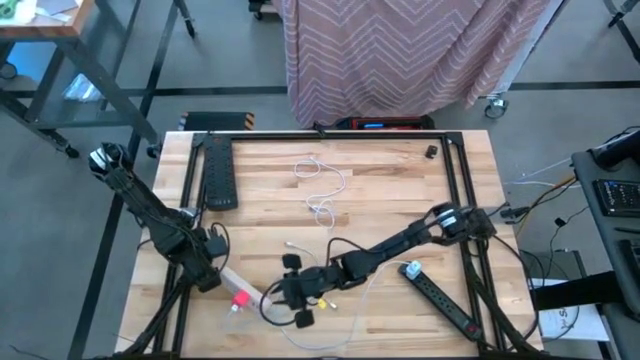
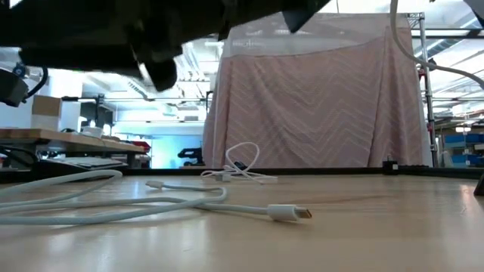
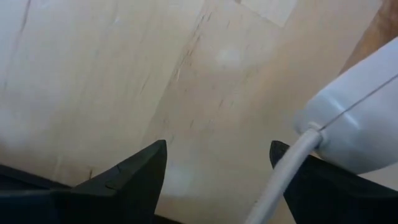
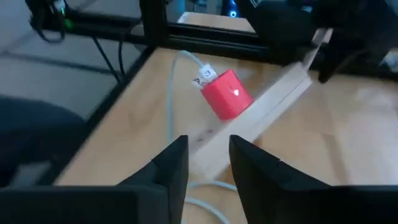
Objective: Insert USB
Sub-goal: Insert the pink charger adapter into the white outlet extension
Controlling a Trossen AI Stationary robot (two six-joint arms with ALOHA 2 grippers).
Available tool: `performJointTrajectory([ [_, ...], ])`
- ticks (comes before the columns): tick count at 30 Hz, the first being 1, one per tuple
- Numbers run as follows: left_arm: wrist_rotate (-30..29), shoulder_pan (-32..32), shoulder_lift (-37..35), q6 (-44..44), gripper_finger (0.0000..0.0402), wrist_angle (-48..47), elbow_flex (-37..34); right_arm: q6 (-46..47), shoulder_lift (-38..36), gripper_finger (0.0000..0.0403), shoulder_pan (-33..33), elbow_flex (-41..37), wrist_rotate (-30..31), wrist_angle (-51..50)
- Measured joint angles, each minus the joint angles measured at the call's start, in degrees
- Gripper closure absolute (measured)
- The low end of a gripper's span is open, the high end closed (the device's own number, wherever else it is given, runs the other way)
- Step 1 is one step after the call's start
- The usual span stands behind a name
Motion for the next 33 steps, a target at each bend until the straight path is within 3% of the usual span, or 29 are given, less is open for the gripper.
performJointTrajectory([
  [12, 1.2, 0.0, 0.0, -0.2, 0.0134, 0.3, 0.0, -0.6, 3.1, 0.0193, 1.5, 0.0, 0.3, 3.6],
  [18, 1.2, 0.0, 0.1, -0.2, 0.0134, 0.3, 0.0, -8.5, 3.5, 0.0168, 2.0, 0.0, 2.8, 7.0],
  [23, 1.3, 0.0, 0.1, -0.3, 0.0137, 0.2, 0.0, -9.7, 4.3, 0.0144, 2.0, 0.1, 4.3, 9.3],
  [27, 1.6, 0.0, 0.1, -0.3, 0.0137, 0.2, 0.0, -11.0, 6.1, 0.0124, 2.6, 3.8, 4.6, 6.5],
  [33, 3.0, 0.1, 0.1, -1.4, 0.0137, 0.4, 0.0, -10.8, 12.7, 0.0112, 3.4, 15.4, 4.8, 0.6],
])
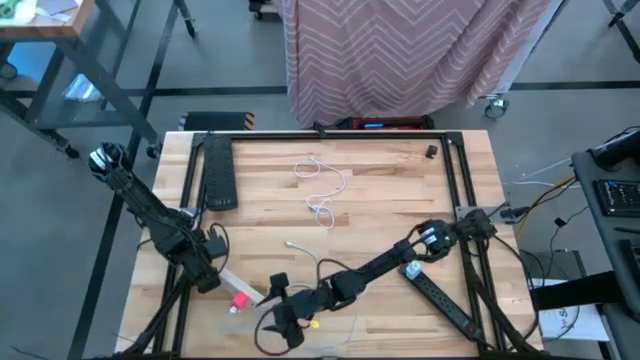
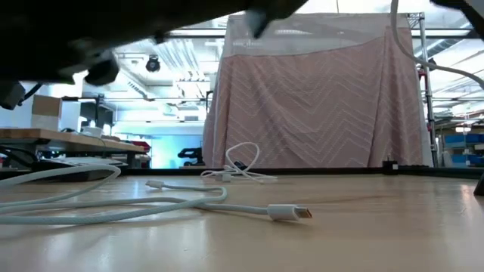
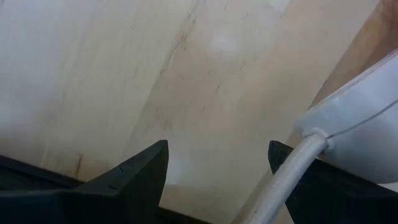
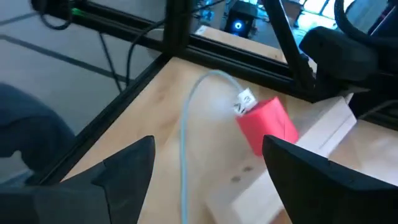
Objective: Insert USB
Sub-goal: Insert the pink charger adapter into the white outlet extension
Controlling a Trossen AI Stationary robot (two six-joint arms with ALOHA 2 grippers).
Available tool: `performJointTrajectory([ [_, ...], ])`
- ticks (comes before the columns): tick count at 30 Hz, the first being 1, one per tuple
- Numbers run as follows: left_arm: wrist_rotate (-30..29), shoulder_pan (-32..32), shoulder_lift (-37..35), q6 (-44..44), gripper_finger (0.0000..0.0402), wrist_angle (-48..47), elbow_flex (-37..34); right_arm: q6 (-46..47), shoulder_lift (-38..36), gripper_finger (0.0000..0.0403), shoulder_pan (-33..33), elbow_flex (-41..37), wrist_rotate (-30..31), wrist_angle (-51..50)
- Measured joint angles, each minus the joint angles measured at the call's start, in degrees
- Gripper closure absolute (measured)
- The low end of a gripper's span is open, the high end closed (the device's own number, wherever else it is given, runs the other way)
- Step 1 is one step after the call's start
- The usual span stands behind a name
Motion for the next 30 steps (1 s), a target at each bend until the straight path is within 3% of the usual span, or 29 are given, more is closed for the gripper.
performJointTrajectory([
  [5, 0.5, 0.1, 0.0, -0.6, 0.0139, 0.6, 0.0, 1.0, 6.5, 0.0120, -0.3, 10.3, 8.1, -4.4],
  [13, 1.3, 0.1, 0.0, -1.3, 0.0147, 1.0, 0.0, -0.9, 13.0, 0.0112, -1.3, 23.2, 9.0, -16.6],
  [20, 1.0, 0.2, 0.0, -0.7, 0.0143, 0.9, -0.1, 16.5, 13.6, 0.0128, -4.2, 24.4, 7.8, -25.7],
  [25, -6.7, 0.1, 0.0, 6.4, 0.0132, 0.1, -0.1, 23.9, 13.0, 0.0168, -6.8, 24.4, 2.8, -28.7],
  [30, -17.3, 0.2, 0.0, 14.5, 0.0128, -0.5, -0.2, 28.0, 12.7, 0.0217, -7.7, 24.4, 2.7, -32.0],
])
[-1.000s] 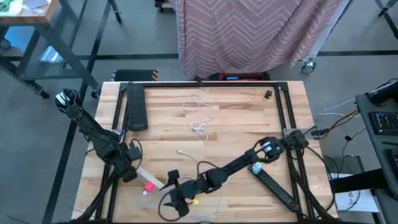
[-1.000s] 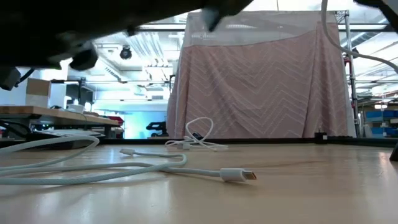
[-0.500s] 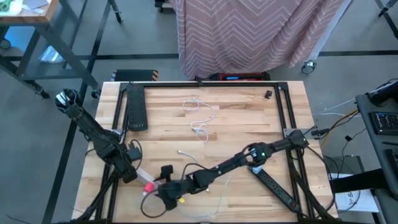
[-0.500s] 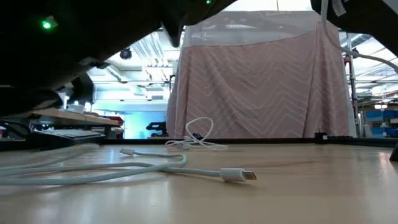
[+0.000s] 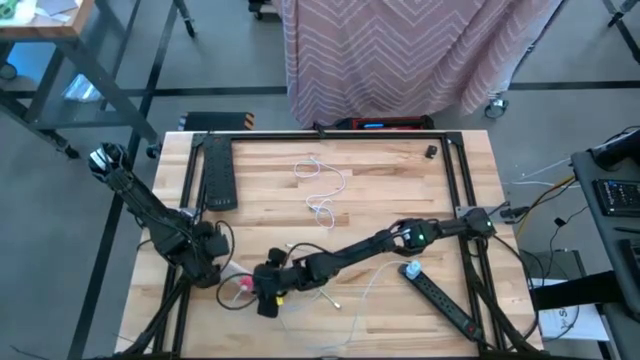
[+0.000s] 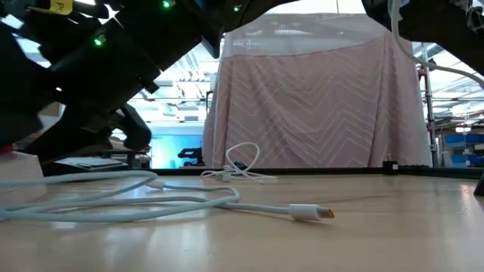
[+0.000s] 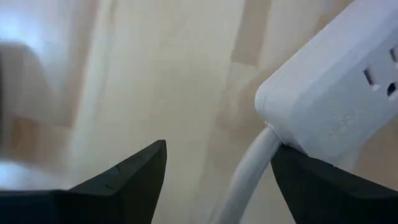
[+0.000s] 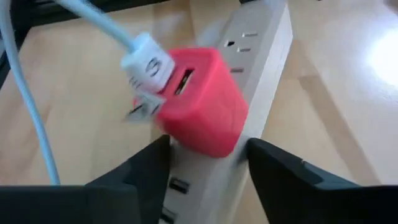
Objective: Insert USB
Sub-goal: Insert the pink charger adapter into the white outlet extension
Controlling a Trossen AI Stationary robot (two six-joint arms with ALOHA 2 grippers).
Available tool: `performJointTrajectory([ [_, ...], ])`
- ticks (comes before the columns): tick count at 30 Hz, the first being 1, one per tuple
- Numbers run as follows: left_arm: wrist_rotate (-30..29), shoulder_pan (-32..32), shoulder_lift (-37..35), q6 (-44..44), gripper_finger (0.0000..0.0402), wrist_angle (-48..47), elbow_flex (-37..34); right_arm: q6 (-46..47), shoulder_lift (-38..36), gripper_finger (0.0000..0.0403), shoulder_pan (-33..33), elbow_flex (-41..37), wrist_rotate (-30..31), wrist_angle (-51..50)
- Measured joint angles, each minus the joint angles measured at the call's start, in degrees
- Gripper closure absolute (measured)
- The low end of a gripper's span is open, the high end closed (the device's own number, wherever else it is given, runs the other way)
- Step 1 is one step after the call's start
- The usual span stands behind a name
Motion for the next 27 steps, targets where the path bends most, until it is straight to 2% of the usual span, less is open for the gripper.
performJointTrajectory([
  [7, -4.4, 0.1, 0.0, 3.3, 0.0135, -4.5, 2.2, 6.9, -0.1, 0.0305, -0.9, 0.1, -0.3, -6.6],
  [11, -5.6, 0.1, 0.1, 2.8, 0.0139, -8.0, 5.9, 8.1, -0.6, 0.0340, -1.1, 0.1, -0.7, -9.7],
  [16, -7.6, 0.0, 0.1, 0.1, 0.0150, -13.5, 13.5, 7.0, -1.3, 0.0358, -1.4, 0.0, -3.0, -9.7],
  [18, -11.3, 0.0, 0.2, 0.1, 0.0157, -14.2, 15.7, 5.5, -1.3, 0.0362, -1.4, 0.0, -3.9, -8.4],
  [20, -15.7, 0.1, 0.8, -0.5, 0.0165, -12.8, 18.2, 5.1, -0.9, 0.0366, -2.0, -0.2, -1.9, -8.1],
  [22, -17.7, 0.1, 1.5, -0.3, 0.0172, -16.9, 18.0, 4.5, -0.5, 0.0370, -2.7, -0.4, -1.9, -8.8],
  [27, -19.1, 0.4, 3.3, 1.0, 0.0177, -14.8, 16.8, 3.3, -0.5, 0.0385, -2.5, -0.5, -1.4, -9.4],
])
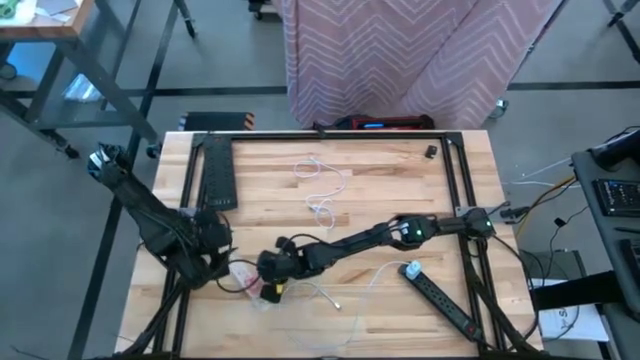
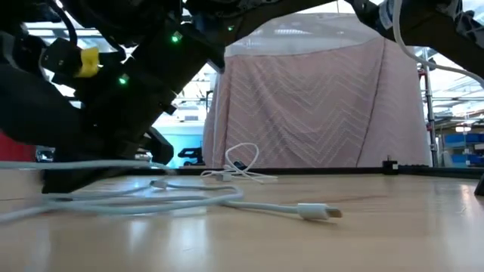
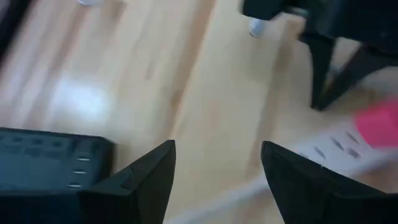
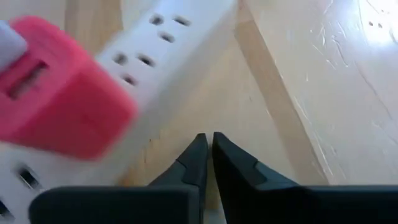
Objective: Insert USB
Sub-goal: Insert the pink charger adapter into the white outlet extension
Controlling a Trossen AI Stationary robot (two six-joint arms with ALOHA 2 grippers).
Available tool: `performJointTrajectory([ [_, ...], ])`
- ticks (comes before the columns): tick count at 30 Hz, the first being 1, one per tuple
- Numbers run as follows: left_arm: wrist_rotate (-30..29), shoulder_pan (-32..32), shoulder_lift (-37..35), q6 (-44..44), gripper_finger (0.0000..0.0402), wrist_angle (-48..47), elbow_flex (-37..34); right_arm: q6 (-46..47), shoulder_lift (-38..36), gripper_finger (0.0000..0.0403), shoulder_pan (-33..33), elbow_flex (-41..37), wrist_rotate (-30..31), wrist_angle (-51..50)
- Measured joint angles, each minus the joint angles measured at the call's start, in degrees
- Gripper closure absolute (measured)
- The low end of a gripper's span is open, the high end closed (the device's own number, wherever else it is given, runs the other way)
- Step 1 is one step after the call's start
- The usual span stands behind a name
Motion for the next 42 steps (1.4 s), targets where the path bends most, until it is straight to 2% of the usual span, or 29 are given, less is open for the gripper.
performJointTrajectory([
  [7, 0.8, -0.2, 3.8, -0.9, 0.0181, 1.8, 1.3, -8.3, -3.4, 0.0402, 1.1, -0.3, 1.9, -3.6],
  [14, -1.5, -0.7, 5.4, 0.8, 0.0201, 1.6, 5.8, -14.2, -8.7, 0.0402, 1.9, -0.1, 3.1, -13.2],
  [19, -5.2, -2.0, 6.3, -0.6, 0.0213, 4.8, 6.7, -14.6, -8.7, 0.0403, 5.1, -0.2, -2.0, -14.8],
  [22, -7.7, -2.4, 7.0, -0.6, 0.0218, 8.0, 6.6, -14.6, -8.1, 0.0403, 5.5, -0.5, -1.8, -13.8],
  [25, -9.9, -2.4, 7.6, -0.9, 0.0219, 10.7, 6.3, -14.6, -6.6, 0.0403, 4.6, -1.5, -1.4, -12.9],
  [36, -9.1, -2.7, 7.5, -1.3, 0.0220, 11.4, 6.1, -18.0, -4.3, 0.0403, -5.1, -1.7, -1.4, 0.3],
  [39, -9.0, -2.9, 7.3, -2.1, 0.0221, 11.3, 6.0, -17.6, -4.4, 0.0403, -7.1, -0.6, -3.5, -4.1],
  [42, -8.6, -3.1, 7.4, -2.5, 0.0220, 11.4, 5.9, -17.0, -5.5, 0.0403, -7.4, 1.2, -6.8, -13.8],
])
